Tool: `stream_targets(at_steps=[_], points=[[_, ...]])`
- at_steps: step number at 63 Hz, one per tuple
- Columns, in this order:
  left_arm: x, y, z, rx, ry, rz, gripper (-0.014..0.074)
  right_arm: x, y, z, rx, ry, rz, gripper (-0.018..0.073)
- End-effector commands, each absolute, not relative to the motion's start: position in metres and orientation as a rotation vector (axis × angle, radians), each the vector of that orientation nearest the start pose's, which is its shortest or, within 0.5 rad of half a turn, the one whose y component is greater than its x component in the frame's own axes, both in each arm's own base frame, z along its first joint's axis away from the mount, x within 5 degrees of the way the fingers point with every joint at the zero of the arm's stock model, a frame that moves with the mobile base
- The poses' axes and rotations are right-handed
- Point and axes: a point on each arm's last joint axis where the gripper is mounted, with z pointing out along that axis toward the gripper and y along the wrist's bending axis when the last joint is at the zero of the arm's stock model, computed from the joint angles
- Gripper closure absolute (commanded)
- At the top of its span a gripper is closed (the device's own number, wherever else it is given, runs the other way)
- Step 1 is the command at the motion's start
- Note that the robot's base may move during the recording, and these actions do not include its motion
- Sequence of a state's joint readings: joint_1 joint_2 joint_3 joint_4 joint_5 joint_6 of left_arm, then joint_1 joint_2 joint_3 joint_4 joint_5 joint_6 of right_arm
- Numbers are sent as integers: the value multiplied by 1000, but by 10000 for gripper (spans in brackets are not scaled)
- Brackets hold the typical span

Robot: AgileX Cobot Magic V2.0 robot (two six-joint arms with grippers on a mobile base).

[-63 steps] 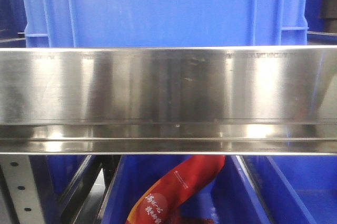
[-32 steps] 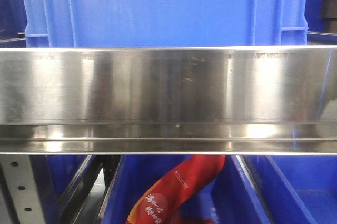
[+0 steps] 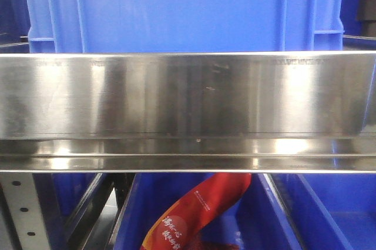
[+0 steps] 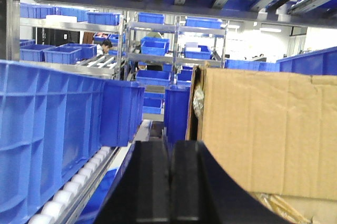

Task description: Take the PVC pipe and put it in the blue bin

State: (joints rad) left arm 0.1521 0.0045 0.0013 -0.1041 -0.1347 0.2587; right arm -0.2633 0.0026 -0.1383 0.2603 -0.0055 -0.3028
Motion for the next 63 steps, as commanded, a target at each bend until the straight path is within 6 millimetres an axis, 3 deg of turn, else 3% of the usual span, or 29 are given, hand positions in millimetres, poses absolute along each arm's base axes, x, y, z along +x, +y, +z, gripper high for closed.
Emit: stream_targets(at_steps=[1,30,38,63], points=[[53,9,226,-9,1344,258,707,44,-13,258,154,1316,-275,722],[53,9,226,-9,1344,258,707,52,-17,225,174,1353,-287,722],[53,9,226,-9,1344,258,707,50,-18,229,178,1306,-299,722],[53,9,226,-9,1344,258,707,52,-17,222,172,1377,-281,722]])
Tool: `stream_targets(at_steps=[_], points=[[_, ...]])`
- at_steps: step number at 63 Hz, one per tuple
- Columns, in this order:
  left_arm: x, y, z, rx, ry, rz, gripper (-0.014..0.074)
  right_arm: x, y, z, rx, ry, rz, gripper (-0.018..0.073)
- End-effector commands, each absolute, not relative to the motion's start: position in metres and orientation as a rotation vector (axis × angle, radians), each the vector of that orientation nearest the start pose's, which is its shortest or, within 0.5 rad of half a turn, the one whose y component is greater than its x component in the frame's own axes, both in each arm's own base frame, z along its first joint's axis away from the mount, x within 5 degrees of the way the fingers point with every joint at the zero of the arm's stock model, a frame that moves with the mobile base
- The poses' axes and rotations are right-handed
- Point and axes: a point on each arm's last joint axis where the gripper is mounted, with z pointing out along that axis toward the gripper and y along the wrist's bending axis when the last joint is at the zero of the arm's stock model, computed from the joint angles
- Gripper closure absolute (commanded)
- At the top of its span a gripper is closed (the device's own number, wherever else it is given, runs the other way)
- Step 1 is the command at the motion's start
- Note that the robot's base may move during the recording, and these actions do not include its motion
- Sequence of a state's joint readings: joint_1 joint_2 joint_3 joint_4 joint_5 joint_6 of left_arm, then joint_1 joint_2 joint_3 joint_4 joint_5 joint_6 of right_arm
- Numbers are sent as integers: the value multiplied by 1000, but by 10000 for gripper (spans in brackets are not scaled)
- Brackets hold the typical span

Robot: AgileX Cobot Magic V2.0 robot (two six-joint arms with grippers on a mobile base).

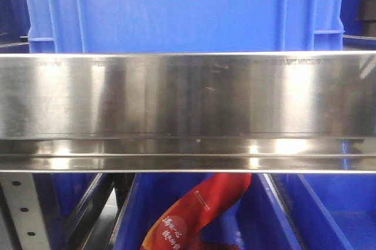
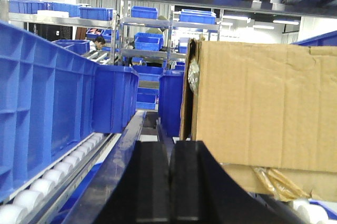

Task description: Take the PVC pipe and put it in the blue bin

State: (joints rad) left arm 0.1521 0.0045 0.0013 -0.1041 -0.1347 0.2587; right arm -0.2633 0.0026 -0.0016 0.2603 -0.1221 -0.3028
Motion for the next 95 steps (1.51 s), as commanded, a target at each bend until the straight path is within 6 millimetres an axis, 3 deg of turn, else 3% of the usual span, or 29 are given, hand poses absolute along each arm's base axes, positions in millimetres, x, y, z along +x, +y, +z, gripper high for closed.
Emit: stream_targets(at_steps=[1,27,47,95], points=[[53,9,226,-9,1344,258,707,53,-16,221,171,1389,-278,722],[53,9,226,-9,1344,258,707,54,-15,214,163,1471,-255,722],[53,9,226,-9,1344,258,707,51,-18,227,176,1328,-293,722],[53,9,226,-9,1344,258,707,51,-17,226,176,1332,-292,722]])
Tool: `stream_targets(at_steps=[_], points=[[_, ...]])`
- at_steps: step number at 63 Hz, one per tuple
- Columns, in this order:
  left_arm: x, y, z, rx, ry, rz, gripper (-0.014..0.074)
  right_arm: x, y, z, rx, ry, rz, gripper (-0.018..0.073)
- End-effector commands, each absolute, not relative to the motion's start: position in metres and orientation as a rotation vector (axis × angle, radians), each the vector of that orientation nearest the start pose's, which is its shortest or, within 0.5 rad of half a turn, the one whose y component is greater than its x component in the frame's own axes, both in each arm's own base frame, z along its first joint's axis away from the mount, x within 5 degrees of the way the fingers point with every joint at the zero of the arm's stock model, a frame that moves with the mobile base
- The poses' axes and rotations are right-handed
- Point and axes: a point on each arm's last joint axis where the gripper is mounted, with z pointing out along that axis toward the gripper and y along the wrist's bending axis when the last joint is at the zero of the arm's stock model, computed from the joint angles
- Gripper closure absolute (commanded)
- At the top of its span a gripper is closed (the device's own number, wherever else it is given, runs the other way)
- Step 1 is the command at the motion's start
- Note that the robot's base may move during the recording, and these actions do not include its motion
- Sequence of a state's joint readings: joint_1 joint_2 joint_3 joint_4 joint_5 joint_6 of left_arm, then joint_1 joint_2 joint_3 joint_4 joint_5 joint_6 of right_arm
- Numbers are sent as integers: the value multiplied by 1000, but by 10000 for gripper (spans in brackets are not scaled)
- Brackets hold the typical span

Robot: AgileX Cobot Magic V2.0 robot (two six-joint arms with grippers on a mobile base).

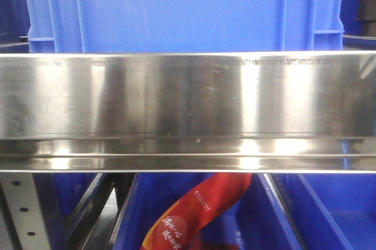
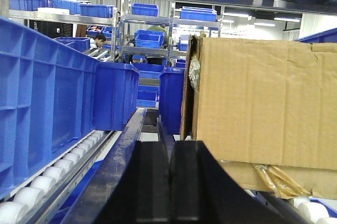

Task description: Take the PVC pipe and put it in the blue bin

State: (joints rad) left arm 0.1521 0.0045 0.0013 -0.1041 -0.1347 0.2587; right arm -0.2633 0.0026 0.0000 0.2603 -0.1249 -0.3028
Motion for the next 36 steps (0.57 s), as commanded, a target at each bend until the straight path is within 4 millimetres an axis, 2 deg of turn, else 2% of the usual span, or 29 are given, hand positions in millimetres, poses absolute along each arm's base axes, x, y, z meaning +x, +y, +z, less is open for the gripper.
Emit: stream_targets(at_steps=[1,36], points=[[53,9,226,-9,1344,258,707,51,-17,226,176,1332,-292,722],[53,9,226,-9,1344,258,707,51,-17,226,176,1332,-292,722]])
